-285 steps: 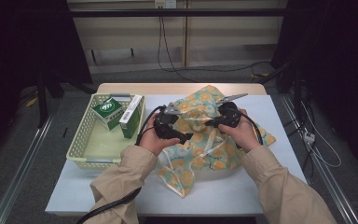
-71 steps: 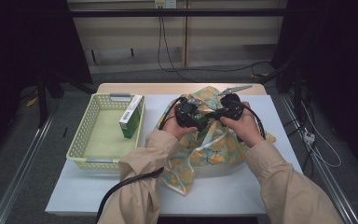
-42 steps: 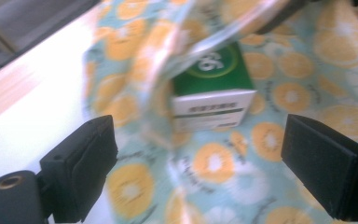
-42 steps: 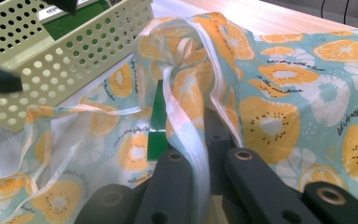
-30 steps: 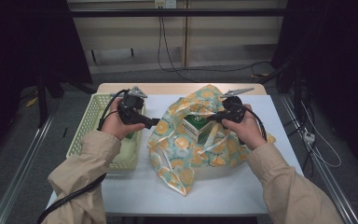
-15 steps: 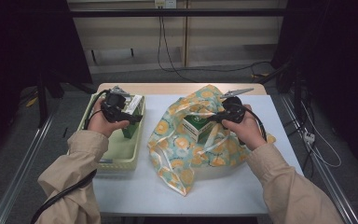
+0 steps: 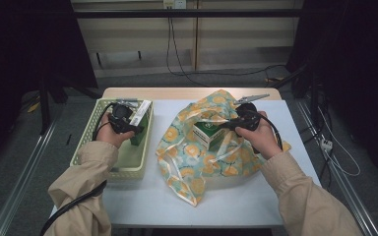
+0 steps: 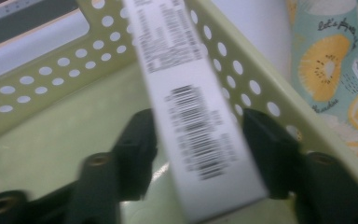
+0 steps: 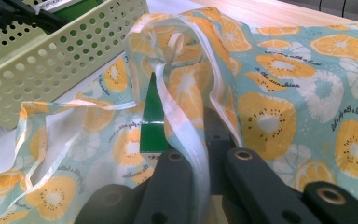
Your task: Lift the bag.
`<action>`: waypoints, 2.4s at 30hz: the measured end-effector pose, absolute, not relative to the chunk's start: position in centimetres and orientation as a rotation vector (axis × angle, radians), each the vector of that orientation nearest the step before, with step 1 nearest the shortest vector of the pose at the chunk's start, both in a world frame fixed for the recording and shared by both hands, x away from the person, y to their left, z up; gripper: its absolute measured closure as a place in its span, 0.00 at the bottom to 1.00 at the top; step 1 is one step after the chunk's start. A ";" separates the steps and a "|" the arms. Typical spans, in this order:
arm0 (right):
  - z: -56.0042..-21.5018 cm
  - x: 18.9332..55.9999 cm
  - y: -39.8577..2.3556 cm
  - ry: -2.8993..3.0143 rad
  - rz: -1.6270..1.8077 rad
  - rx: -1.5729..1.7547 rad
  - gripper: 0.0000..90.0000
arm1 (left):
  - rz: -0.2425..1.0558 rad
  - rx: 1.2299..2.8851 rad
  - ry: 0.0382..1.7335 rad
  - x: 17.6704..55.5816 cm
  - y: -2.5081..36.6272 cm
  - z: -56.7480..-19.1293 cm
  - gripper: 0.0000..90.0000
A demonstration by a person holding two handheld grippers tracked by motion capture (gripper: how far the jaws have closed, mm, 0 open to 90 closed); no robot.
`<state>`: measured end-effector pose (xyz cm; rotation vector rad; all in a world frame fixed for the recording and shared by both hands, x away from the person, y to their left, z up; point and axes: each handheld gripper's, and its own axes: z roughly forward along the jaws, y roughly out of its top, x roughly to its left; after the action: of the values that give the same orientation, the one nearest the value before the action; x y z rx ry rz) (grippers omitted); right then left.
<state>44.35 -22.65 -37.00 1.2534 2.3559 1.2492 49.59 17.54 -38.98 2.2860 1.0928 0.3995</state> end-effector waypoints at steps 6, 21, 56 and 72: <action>-37.2 44.3 -22.7 2.357 1.248 1.258 1.00 | 0.425 2.248 1.164 49.3 19.0 -38.1 0.69; -37.1 44.2 -22.8 2.348 1.245 1.270 1.00 | 0.357 2.147 1.002 45.8 20.7 -30.6 0.70; -35.5 43.8 -22.6 2.342 1.243 1.245 1.00 | 0.059 2.338 0.500 39.7 6.4 -36.4 0.70; -34.5 43.8 -22.9 2.331 1.251 1.234 1.00 | 0.061 2.353 0.487 41.9 -0.6 -39.5 0.70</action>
<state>43.85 -22.94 -34.51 1.2344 2.3314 1.2513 41.89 -0.59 -39.52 2.3535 0.4872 0.0610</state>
